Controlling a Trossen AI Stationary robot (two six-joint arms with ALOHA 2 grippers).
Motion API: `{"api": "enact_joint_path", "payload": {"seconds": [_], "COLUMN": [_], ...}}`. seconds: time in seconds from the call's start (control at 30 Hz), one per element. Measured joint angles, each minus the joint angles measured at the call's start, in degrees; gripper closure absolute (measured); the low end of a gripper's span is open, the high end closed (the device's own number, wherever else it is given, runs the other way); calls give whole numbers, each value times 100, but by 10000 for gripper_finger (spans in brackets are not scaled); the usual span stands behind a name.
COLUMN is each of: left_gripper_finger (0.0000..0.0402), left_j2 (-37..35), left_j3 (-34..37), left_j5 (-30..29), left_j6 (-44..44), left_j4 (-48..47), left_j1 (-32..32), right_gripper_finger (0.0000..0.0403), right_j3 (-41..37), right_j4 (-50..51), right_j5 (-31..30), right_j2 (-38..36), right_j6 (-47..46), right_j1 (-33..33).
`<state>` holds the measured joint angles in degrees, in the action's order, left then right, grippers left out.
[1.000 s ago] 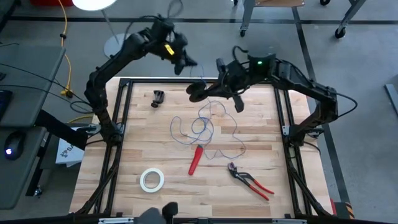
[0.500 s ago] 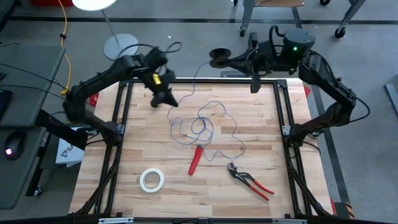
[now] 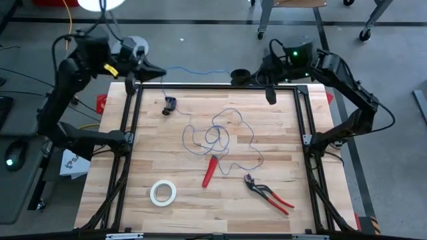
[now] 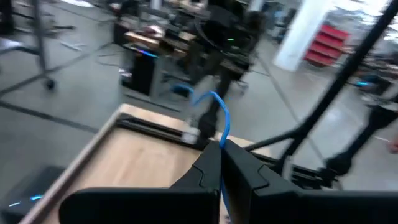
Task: Coil cords
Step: Uncoil the blue wire cable from the black spool
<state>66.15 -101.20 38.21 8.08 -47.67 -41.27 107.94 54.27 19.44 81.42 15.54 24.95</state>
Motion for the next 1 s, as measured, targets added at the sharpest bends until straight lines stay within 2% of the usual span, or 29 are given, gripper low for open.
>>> {"api": "enact_joint_path", "payload": {"seconds": [0.1,0.17,0.27,0.4,0.53,0.77,0.9,1.0], "left_gripper_finger": [401,401,400,398,400,400,401,401], "left_j2": [-5,-1,69,86,21,-44,-20,-49], "left_j3": [-117,-117,-15,335,812,1343,1742,2182], "left_j5": [-87,-405,-918,-1000,-990,-1016,-1198,-981], "left_j6": [-226,-347,-646,-925,-885,-828,-1009,-1202], "left_j4": [-314,-589,-1071,-1457,-1345,-757,-719,-633], "left_j1": [-300,-421,-452,-445,-305,39,187,207], "right_gripper_finger": [403,403,403,403,403,403,403,403], "right_j3": [0,0,0,0,0,-2,-2,-2], "right_j4": [88,84,133,185,246,170,-195,-411], "right_j5": [-47,-411,-1455,-3195,-4173,-4302,-3416,-2932], "right_j2": [3,-8,-10,80,179,266,231,150], "right_j6": [240,636,1545,2287,2863,3202,2510,2089], "right_j1": [-116,-291,-621,-976,-1203,-1306,-1206,-1169]}}
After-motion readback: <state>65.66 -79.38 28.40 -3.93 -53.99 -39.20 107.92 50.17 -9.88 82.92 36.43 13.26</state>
